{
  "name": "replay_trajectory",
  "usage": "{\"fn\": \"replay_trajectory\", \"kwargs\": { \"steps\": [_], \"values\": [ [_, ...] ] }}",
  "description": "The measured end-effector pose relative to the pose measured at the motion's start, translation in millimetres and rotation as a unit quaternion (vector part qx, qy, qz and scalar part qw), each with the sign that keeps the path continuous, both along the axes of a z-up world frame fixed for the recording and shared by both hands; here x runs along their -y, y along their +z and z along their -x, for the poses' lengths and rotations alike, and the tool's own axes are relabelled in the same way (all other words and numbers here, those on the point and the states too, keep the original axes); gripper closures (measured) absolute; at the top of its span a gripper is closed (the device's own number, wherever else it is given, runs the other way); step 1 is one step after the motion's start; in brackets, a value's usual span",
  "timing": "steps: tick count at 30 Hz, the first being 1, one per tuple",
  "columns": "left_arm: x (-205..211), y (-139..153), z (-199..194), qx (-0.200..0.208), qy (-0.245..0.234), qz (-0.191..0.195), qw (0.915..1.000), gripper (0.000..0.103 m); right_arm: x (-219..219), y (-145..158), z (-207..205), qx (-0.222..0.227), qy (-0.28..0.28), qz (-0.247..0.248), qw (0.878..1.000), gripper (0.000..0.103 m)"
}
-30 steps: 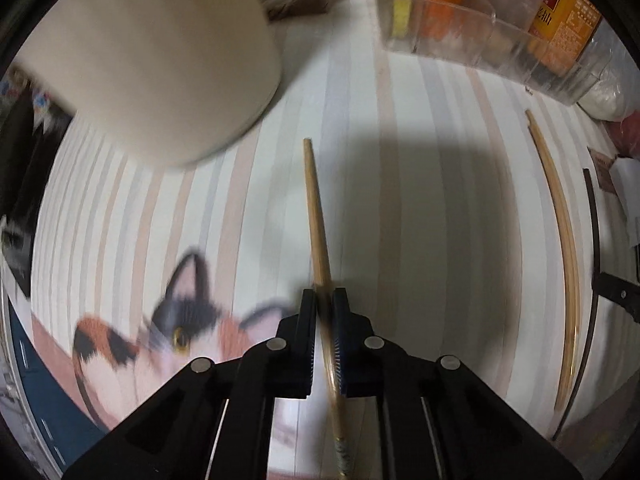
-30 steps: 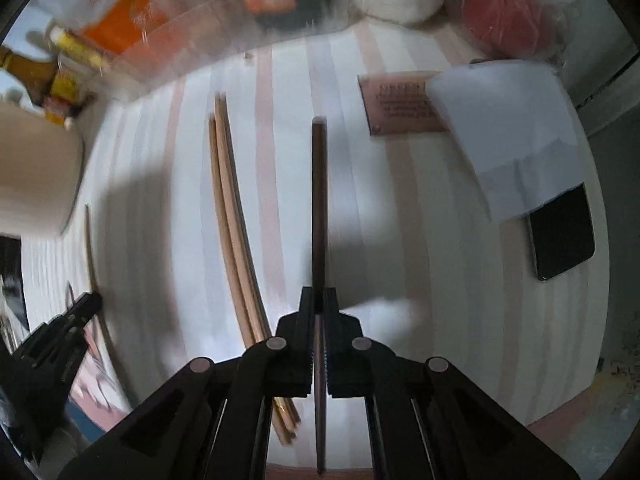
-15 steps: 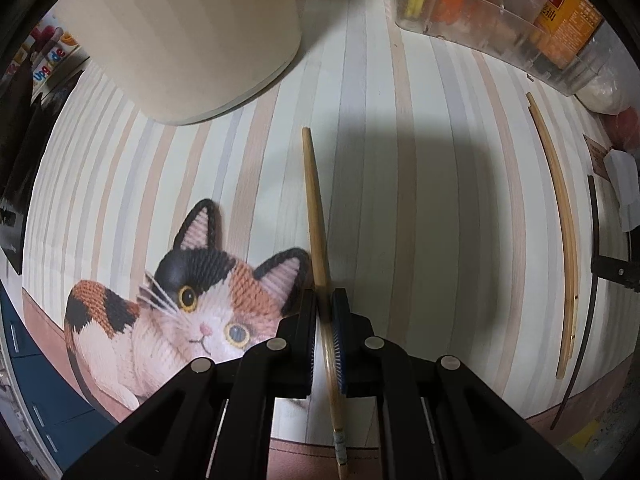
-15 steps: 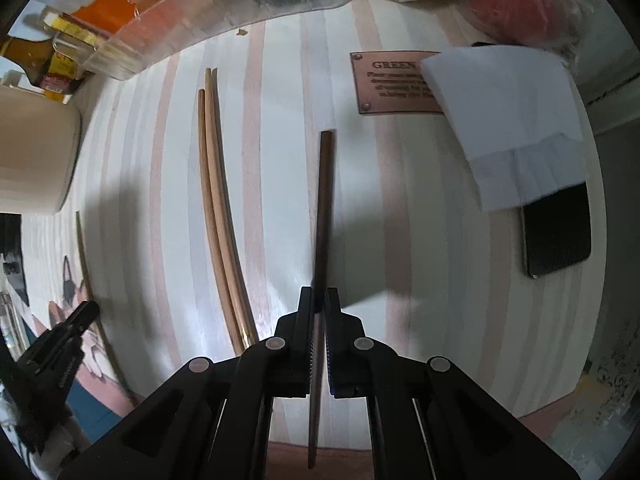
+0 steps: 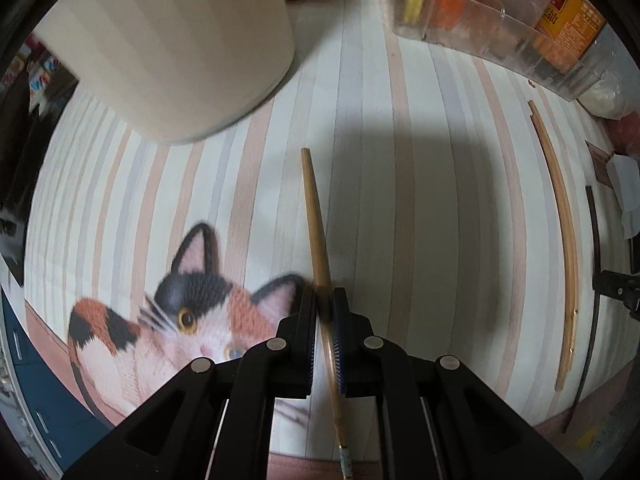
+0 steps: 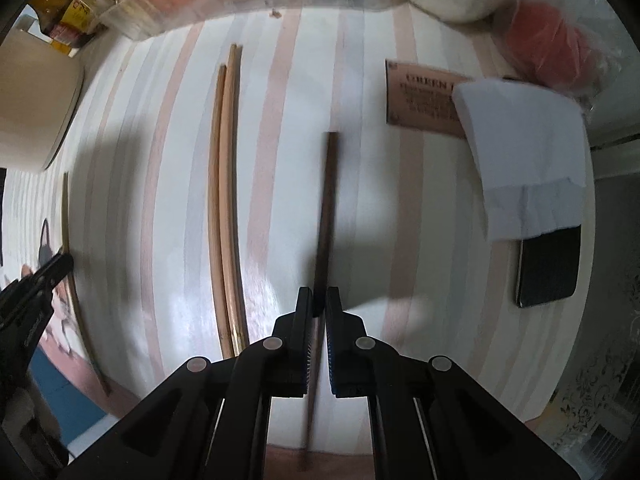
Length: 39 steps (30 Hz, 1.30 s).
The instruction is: Organize utensils
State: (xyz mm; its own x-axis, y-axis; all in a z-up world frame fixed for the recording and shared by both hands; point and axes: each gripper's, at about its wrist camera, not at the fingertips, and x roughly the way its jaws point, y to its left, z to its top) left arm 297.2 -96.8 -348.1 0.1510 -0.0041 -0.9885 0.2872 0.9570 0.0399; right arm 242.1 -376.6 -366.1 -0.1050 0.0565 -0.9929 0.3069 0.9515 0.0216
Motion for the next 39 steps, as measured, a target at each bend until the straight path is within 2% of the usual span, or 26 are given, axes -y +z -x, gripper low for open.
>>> {"fn": "replay_trajectory", "kwargs": {
  "steps": [3, 11, 14, 16, 19, 21, 23, 25, 26, 30, 36, 39],
  "values": [
    [-7, -1, 7, -0.021, 0.011, 0.015, 0.9996, 0.097, 1, -1, 7, -0.012, 0.011, -0.005, 1.0, 0.097],
    [-4, -4, -4, -0.027, 0.014, 0.012, 0.9995, 0.097, -7, -10, -8, -0.039, 0.024, 0.006, 0.999, 0.093],
    [-2, -6, -5, -0.027, 0.014, 0.012, 0.9995, 0.097, -18, -14, -18, -0.05, 0.03, -0.003, 0.998, 0.081],
    [-3, -5, -1, -0.027, 0.015, 0.012, 0.9995, 0.097, -26, -13, -23, -0.051, 0.031, -0.014, 0.998, 0.066],
    [0, -5, -4, -0.027, 0.015, 0.012, 0.9995, 0.097, -38, -10, -28, -0.054, 0.041, -0.008, 0.998, 0.064],
    [0, -5, -4, -0.027, 0.014, 0.011, 0.9995, 0.097, -43, -10, -29, -0.052, 0.042, 0.0, 0.998, 0.064],
    [0, -5, -2, -0.027, 0.014, 0.012, 0.9995, 0.097, -44, -8, -21, -0.043, 0.03, 0.003, 0.999, 0.072],
    [-3, -2, 5, -0.028, 0.016, 0.011, 0.9994, 0.097, -42, -6, -18, -0.035, 0.016, 0.017, 0.999, 0.092],
    [-3, -1, 6, -0.028, 0.016, 0.01, 0.9994, 0.097, -35, -4, -14, -0.03, 0.011, 0.02, 0.999, 0.095],
    [5, 0, 3, -0.016, 0.011, 0.0, 0.9998, 0.097, -34, -3, -14, -0.021, -0.001, 0.019, 1.0, 0.096],
    [20, 0, -1, 0.012, -0.011, -0.022, 0.9996, 0.098, -48, 5, -19, 0.019, 0.005, 0.077, 0.997, 0.096],
    [17, 1, -1, 0.009, -0.006, -0.013, 0.9999, 0.098, -54, 8, -13, 0.039, -0.002, 0.085, 0.996, 0.097]
  ]
}}
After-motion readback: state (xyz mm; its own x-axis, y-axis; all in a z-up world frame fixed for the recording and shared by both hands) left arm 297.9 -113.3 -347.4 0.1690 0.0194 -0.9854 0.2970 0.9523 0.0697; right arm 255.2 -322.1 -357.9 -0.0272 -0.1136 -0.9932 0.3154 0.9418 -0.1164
